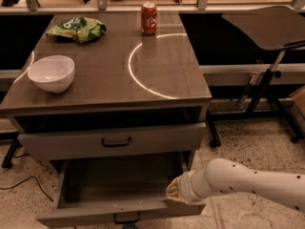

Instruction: Close middle drawer

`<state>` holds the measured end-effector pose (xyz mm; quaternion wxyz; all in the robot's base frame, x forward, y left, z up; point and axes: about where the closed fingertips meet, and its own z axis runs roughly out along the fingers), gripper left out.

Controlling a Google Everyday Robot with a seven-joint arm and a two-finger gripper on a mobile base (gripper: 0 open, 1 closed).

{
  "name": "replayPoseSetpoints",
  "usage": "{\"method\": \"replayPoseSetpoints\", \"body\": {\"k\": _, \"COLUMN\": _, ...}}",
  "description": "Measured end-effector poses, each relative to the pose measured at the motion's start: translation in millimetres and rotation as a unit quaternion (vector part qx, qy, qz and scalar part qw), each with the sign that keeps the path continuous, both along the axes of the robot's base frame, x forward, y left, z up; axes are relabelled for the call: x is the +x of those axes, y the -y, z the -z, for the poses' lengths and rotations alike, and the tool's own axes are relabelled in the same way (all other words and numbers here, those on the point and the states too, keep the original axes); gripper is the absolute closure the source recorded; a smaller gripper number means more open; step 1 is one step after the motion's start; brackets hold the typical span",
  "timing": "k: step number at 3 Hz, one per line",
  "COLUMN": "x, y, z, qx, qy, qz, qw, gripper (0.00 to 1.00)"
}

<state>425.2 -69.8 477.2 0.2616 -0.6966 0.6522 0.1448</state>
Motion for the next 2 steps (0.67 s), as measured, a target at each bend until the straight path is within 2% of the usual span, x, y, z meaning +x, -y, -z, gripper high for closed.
{"method": "replayPoseSetpoints", "body": {"k": 1, "x": 7.9, "y": -3.5, "z": -8.0, "qx": 0.008, "qy": 0.009, "qz": 0.000, "qw": 0.9999, "gripper": 1.00}}
{"method": "replayPoseSetpoints", "body": {"k": 2, "x": 8.2, "y": -0.7, "z": -12.5, "qx": 0.008, "qy": 0.006, "qz": 0.003, "qw": 0.9999, "gripper": 1.00}}
